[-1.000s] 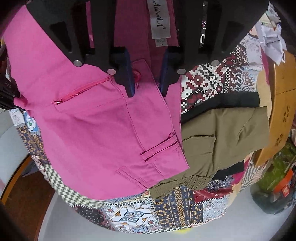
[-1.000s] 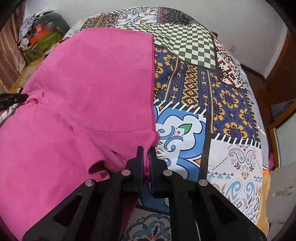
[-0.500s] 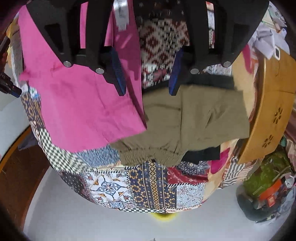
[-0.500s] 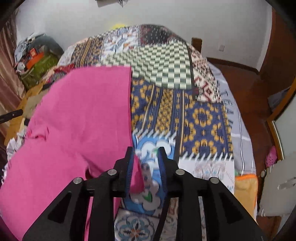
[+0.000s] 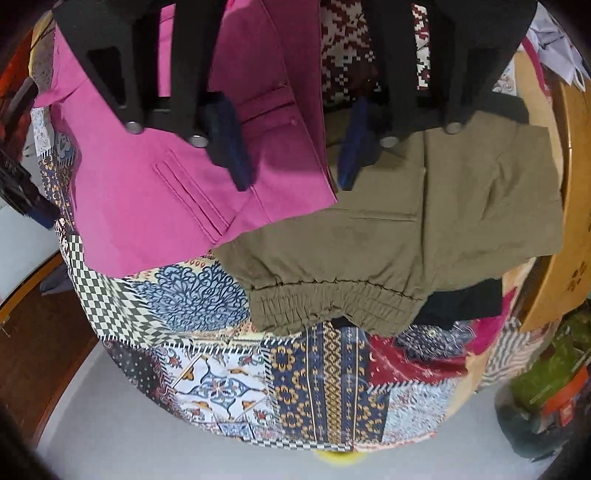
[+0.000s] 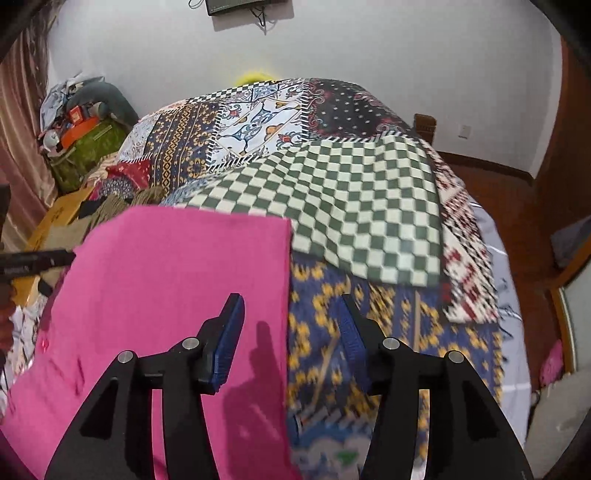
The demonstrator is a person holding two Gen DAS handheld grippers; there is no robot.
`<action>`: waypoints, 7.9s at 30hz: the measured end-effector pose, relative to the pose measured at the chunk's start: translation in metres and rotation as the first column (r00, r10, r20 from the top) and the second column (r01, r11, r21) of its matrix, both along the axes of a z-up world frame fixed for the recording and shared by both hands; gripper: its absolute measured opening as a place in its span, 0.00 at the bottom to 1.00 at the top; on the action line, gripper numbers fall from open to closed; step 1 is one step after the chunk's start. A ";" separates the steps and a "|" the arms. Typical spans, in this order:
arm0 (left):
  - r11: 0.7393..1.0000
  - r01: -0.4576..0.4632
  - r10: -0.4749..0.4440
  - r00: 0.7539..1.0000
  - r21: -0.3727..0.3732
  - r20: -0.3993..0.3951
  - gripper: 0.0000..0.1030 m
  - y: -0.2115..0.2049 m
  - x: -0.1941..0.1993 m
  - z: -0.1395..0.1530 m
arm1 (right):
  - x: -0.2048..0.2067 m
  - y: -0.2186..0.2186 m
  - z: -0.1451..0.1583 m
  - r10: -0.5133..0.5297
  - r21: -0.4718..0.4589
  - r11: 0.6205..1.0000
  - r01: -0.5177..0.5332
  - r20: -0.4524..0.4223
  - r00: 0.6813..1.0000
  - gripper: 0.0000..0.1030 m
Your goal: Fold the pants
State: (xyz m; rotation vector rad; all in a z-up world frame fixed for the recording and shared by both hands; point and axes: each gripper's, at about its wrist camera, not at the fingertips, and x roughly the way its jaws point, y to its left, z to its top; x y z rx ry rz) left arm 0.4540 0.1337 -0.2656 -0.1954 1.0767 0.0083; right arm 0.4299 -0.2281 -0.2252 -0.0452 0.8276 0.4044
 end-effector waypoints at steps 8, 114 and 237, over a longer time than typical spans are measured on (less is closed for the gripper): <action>0.998 0.028 -0.030 0.999 -0.056 -0.037 0.35 0.003 0.008 -0.023 | 0.041 0.022 -0.018 0.017 0.052 0.999 -0.014 -0.052 0.998 0.46; 0.871 0.395 -0.437 0.895 0.292 0.092 0.86 -0.148 -0.296 0.088 | -0.295 0.070 0.032 0.331 -0.082 0.941 -0.329 0.002 0.944 0.62; 0.999 -0.006 0.005 1.000 0.045 0.022 0.68 -0.019 -0.170 0.043 | -0.154 -0.031 0.011 -0.014 0.036 0.999 0.017 -0.073 0.997 0.50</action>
